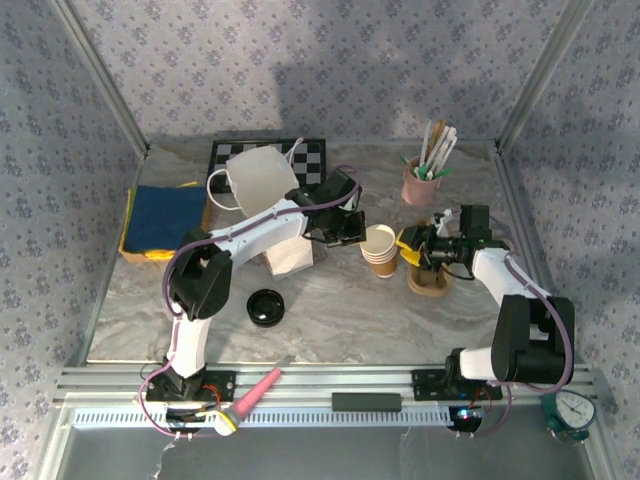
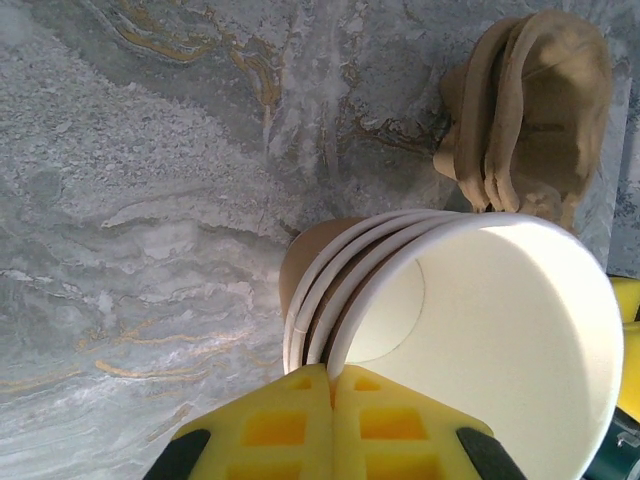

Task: Pack the takeout coffee

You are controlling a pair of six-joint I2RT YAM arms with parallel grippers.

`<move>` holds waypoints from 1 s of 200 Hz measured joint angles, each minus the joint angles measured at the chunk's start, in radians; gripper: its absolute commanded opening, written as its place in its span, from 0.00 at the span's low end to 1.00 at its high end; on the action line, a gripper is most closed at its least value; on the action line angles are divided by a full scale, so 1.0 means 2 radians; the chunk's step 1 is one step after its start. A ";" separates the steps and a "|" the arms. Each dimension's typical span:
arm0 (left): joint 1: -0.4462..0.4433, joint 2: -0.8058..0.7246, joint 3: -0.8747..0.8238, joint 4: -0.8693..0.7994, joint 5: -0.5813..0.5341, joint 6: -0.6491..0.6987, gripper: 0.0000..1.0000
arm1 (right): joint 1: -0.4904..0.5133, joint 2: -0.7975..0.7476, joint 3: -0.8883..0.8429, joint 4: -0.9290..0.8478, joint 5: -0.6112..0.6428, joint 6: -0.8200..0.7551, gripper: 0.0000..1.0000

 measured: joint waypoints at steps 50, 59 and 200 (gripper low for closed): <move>0.001 0.000 -0.003 -0.002 -0.002 -0.002 0.00 | 0.004 0.004 0.000 0.006 -0.010 0.001 0.49; 0.001 0.000 -0.003 -0.002 -0.002 -0.002 0.00 | 0.004 0.004 0.000 0.006 -0.010 0.001 0.49; 0.014 -0.011 -0.018 0.022 0.028 -0.032 0.00 | 0.012 0.013 0.029 -0.050 0.026 -0.053 0.45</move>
